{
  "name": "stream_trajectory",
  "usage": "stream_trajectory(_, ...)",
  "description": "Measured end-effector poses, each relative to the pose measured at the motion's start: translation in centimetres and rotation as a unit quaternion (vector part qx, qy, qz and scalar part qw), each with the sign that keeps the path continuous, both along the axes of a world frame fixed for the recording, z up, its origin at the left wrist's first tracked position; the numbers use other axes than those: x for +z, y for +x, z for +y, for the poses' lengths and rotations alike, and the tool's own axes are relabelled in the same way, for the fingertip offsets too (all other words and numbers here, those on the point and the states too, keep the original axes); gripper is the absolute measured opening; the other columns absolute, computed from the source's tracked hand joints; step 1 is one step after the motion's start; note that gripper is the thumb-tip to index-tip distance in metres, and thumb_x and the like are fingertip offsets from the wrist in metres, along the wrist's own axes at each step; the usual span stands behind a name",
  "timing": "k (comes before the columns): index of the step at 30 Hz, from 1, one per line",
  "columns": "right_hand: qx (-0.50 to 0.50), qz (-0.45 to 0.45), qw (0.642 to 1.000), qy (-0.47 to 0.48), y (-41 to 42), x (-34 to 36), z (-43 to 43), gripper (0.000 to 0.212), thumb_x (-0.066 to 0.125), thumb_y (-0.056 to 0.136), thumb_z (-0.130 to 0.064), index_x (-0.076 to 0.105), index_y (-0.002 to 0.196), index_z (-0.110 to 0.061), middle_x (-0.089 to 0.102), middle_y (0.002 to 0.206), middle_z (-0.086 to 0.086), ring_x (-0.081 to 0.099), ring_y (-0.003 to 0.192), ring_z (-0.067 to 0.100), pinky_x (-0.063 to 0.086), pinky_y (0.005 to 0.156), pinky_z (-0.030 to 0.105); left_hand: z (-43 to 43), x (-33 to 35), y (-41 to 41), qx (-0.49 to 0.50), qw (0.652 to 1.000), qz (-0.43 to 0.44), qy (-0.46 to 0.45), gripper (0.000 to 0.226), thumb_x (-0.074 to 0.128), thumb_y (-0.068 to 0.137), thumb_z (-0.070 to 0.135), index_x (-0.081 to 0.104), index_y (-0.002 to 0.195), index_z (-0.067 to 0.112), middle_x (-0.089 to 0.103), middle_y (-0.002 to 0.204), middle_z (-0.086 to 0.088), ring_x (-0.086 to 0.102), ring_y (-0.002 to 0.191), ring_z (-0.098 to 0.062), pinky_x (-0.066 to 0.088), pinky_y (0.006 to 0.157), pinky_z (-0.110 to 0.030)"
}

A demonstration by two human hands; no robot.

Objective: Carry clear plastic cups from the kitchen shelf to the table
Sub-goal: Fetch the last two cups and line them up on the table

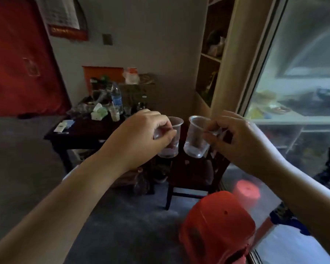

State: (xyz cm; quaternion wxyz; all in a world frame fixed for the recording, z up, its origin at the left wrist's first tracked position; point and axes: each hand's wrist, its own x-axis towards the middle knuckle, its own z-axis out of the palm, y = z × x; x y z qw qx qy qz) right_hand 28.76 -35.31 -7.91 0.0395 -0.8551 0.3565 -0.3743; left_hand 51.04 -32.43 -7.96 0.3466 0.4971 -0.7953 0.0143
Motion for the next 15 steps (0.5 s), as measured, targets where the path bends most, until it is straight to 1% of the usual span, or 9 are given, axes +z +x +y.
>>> stream_trajectory(2,0.030,0.002,1.000,0.000,1.4,-0.7,-2.8,0.012,0.068,0.080,-0.019,0.060,0.078,-0.028,0.054,0.078,-0.014,0.051,0.080,-0.007,0.034,0.067,0.004,-1.7,-0.4,1.3,0.024,1.000,-0.006,-0.005,0.012,0.054,0.086,0.034,0.060,0.077,0.028,0.056,0.076,0.015,0.045,0.075,0.009,0.035,0.064,-0.009)
stream_trajectory(4,0.064,0.002,0.998,0.002,2.3,-1.4,-5.9,0.012,0.065,0.082,-0.023,0.058,0.080,-0.032,0.055,0.081,-0.015,0.054,0.083,0.000,0.037,0.070,0.009,-3.8,-0.6,2.3,0.044,0.999,-0.011,-0.009,0.014,0.052,0.086,0.037,0.060,0.077,0.030,0.056,0.075,0.015,0.046,0.078,0.002,0.038,0.065,-0.015)
stream_trajectory(7,0.087,0.003,0.996,0.008,3.0,-2.3,-10.6,0.007,0.062,0.082,-0.030,0.056,0.081,-0.035,0.054,0.082,-0.016,0.054,0.082,0.004,0.041,0.070,0.017,-7.3,-0.9,3.3,0.058,0.998,-0.010,-0.002,0.015,0.052,0.087,0.037,0.058,0.075,0.031,0.055,0.073,0.018,0.049,0.080,-0.001,0.041,0.067,-0.022)
stream_trajectory(10,0.081,0.009,0.997,0.016,2.8,-2.9,-15.4,0.007,0.061,0.081,-0.032,0.056,0.081,-0.037,0.054,0.082,-0.016,0.054,0.081,0.002,0.040,0.068,0.017,-11.4,-1.0,3.7,0.070,0.997,-0.009,0.015,0.014,0.051,0.086,0.038,0.054,0.074,0.034,0.052,0.072,0.019,0.050,0.081,0.000,0.038,0.066,-0.019)
stream_trajectory(13,0.081,0.000,0.996,0.023,2.2,-2.8,-19.8,0.006,0.061,0.081,-0.033,0.057,0.081,-0.037,0.055,0.082,-0.015,0.056,0.082,0.003,0.042,0.069,0.021,-15.9,-1.4,4.0,0.087,0.996,-0.015,0.031,0.012,0.053,0.087,0.037,0.056,0.076,0.034,0.054,0.075,0.019,0.048,0.082,0.005,0.035,0.064,-0.013)
stream_trajectory(15,0.081,0.005,0.996,0.024,2.1,-3.0,-22.6,0.004,0.060,0.081,-0.034,0.057,0.082,-0.037,0.056,0.082,-0.016,0.055,0.083,0.003,0.041,0.070,0.019,-18.7,-2.0,4.2,0.095,0.995,-0.020,0.038,0.011,0.054,0.087,0.033,0.058,0.076,0.034,0.054,0.076,0.018,0.046,0.082,0.008,0.033,0.065,-0.009)
